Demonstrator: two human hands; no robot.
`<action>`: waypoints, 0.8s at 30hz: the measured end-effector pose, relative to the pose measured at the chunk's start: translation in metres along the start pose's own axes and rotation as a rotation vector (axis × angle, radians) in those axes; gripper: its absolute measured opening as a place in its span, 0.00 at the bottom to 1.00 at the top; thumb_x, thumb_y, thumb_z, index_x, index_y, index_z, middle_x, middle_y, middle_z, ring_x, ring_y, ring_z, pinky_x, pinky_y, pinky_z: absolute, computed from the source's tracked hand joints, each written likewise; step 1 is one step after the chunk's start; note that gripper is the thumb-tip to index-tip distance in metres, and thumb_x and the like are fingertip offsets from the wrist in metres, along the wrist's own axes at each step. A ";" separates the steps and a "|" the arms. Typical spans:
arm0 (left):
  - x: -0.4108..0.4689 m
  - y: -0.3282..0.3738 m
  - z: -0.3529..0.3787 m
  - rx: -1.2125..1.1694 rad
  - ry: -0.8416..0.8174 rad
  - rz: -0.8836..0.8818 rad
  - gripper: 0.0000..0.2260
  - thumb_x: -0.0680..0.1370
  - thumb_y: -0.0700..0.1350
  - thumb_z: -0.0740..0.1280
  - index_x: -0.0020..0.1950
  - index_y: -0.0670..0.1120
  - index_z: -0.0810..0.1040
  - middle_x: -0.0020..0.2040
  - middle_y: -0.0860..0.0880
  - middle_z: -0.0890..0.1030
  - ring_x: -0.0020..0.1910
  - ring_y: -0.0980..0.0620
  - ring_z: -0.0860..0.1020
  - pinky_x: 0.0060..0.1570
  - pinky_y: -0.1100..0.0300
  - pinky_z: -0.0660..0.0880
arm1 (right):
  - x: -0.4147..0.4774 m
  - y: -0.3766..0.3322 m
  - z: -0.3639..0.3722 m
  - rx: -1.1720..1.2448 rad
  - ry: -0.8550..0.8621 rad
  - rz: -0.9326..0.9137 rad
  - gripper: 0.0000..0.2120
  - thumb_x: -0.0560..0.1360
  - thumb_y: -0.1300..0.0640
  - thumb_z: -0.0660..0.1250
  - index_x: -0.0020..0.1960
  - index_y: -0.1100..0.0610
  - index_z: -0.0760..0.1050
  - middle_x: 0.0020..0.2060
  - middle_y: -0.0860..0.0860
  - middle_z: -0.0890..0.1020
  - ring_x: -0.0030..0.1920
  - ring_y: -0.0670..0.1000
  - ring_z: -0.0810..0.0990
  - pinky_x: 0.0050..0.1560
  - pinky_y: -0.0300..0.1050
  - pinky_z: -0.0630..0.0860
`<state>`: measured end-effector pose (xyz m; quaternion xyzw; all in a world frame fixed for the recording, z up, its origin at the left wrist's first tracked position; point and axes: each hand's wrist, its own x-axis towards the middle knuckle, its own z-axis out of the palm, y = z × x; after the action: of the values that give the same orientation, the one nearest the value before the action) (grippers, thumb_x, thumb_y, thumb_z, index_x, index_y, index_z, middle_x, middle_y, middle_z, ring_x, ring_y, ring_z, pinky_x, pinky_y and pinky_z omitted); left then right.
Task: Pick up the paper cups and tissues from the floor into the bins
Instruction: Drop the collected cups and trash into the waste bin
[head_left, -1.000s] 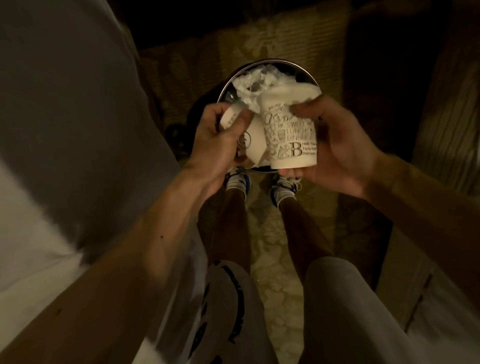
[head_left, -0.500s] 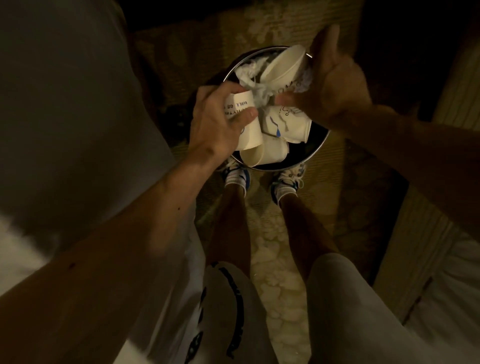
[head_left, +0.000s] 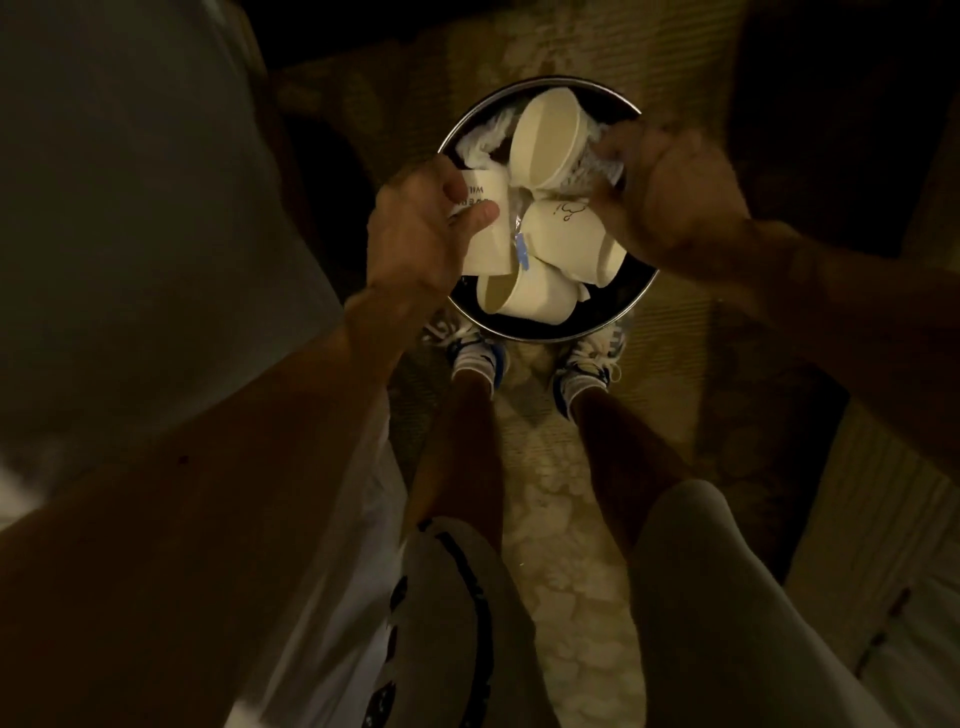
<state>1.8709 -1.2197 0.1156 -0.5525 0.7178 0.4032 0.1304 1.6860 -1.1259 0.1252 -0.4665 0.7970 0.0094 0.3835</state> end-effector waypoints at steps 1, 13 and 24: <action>0.000 0.001 -0.007 -0.008 -0.025 -0.015 0.14 0.77 0.52 0.71 0.55 0.44 0.78 0.53 0.47 0.81 0.52 0.51 0.79 0.52 0.57 0.77 | -0.007 -0.002 -0.005 0.022 0.014 0.012 0.19 0.79 0.51 0.64 0.67 0.57 0.72 0.64 0.60 0.74 0.63 0.60 0.73 0.62 0.50 0.70; -0.108 0.194 -0.264 0.414 -0.242 0.630 0.13 0.77 0.57 0.66 0.35 0.53 0.72 0.29 0.54 0.73 0.29 0.58 0.72 0.32 0.56 0.69 | -0.222 -0.110 -0.184 0.533 0.273 0.096 0.08 0.76 0.48 0.66 0.46 0.47 0.68 0.34 0.45 0.76 0.34 0.45 0.75 0.34 0.45 0.71; -0.403 0.444 -0.461 0.889 -0.203 1.519 0.12 0.77 0.60 0.62 0.40 0.56 0.77 0.32 0.58 0.75 0.30 0.60 0.74 0.30 0.61 0.69 | -0.510 -0.214 -0.359 0.739 0.925 0.160 0.11 0.77 0.44 0.64 0.56 0.45 0.69 0.37 0.43 0.74 0.36 0.41 0.71 0.36 0.35 0.65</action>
<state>1.7340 -1.2467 0.8592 0.2136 0.9660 0.1120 0.0931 1.7684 -1.0051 0.7684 -0.1965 0.8643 -0.4439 0.1315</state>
